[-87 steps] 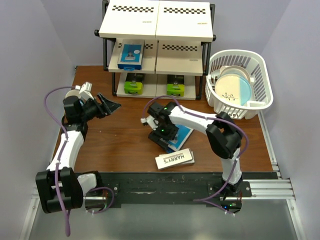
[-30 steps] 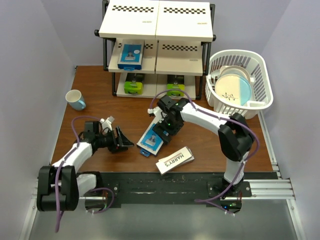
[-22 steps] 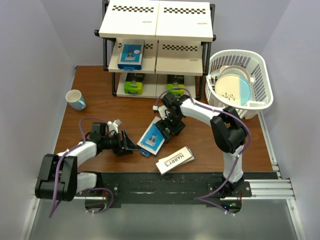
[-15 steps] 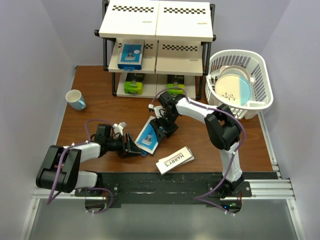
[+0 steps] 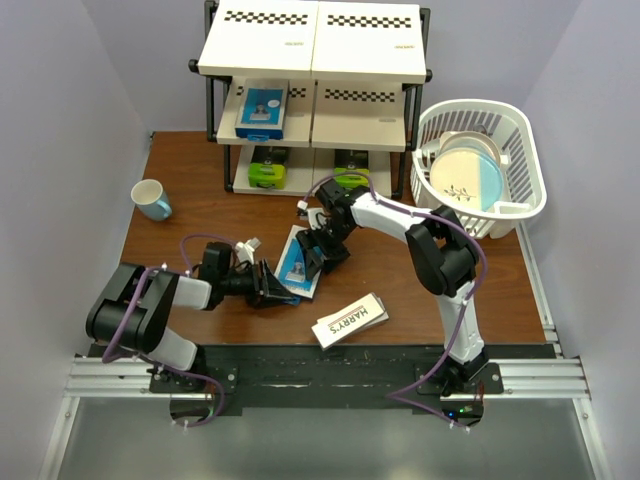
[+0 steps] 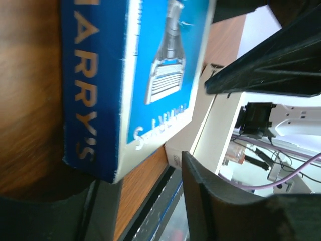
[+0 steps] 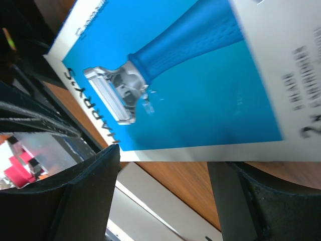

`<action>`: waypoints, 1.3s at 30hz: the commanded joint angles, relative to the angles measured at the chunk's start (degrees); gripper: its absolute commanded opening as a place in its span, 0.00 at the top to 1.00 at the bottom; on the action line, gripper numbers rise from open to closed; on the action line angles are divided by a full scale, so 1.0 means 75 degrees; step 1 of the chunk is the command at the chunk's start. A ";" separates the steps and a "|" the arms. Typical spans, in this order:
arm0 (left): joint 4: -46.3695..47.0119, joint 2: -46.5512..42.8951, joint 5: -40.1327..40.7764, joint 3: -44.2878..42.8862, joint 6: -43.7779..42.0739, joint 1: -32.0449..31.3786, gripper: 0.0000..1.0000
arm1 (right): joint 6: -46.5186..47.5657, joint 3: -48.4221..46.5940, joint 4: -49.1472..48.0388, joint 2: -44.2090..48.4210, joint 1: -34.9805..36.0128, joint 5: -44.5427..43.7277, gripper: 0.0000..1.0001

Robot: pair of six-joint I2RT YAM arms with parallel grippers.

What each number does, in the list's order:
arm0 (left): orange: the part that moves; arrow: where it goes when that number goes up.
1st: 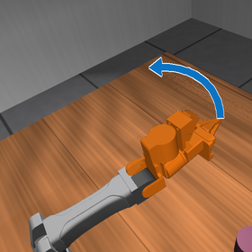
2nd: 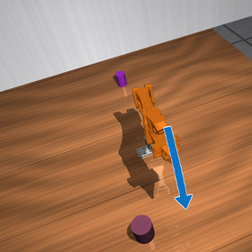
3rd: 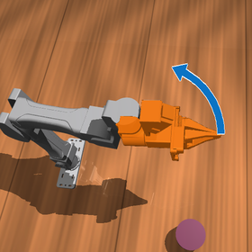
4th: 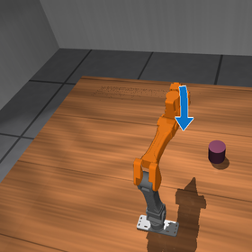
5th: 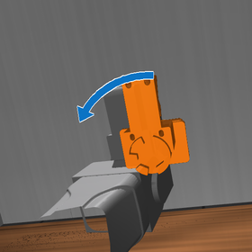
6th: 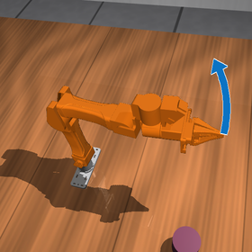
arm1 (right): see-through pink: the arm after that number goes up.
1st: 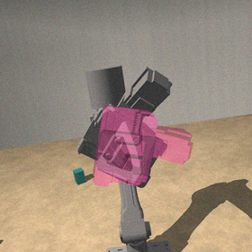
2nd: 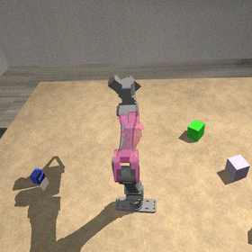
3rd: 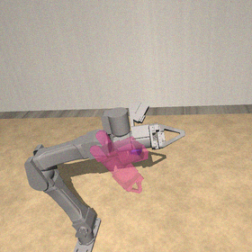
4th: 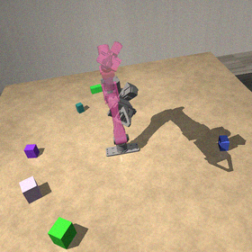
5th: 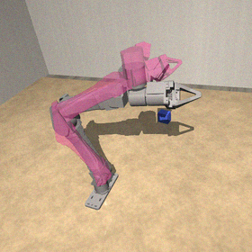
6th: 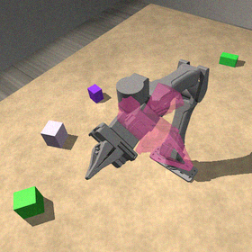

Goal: Place and organize the shaving razors onto the shelf

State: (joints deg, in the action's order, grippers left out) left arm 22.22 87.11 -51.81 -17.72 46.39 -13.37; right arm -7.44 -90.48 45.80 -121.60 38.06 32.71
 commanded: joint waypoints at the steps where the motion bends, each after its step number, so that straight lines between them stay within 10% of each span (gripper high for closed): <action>1: 0.1418 -0.0153 0.0087 0.0205 0.0318 -0.0116 0.45 | -0.0670 0.0133 -0.0539 0.0053 -0.0001 0.0653 0.27; 6: 0.1865 -0.0294 0.0533 0.0288 0.0143 -0.0128 0.49 | -0.1187 0.0298 -0.0903 -0.0146 0.0011 0.1099 0.27; 13: 0.2147 -0.0423 0.0744 0.0288 0.0131 -0.0116 0.81 | -0.1621 0.0380 -0.1302 -0.0368 0.0011 0.1299 0.27; 20: 0.2252 -0.0249 0.1155 0.0335 0.0213 -0.0105 0.83 | -0.1562 0.0462 -0.1337 -0.0298 0.0034 0.1217 0.27; 22: 0.2486 -0.0189 0.1015 0.0265 0.0143 -0.0105 0.99 | -0.1493 0.0474 -0.1302 -0.0205 0.0023 0.1182 0.27; 39: 0.5449 -0.1864 -0.1271 -0.0625 0.0867 -0.0034 1.00 | 0.2081 0.1280 0.1323 0.4223 -0.2016 -0.0869 0.24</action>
State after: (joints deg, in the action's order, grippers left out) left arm 50.76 75.37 -56.16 -18.48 49.06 -13.89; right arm 2.26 -84.75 50.70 -94.61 26.04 30.94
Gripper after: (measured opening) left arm 0.027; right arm 0.757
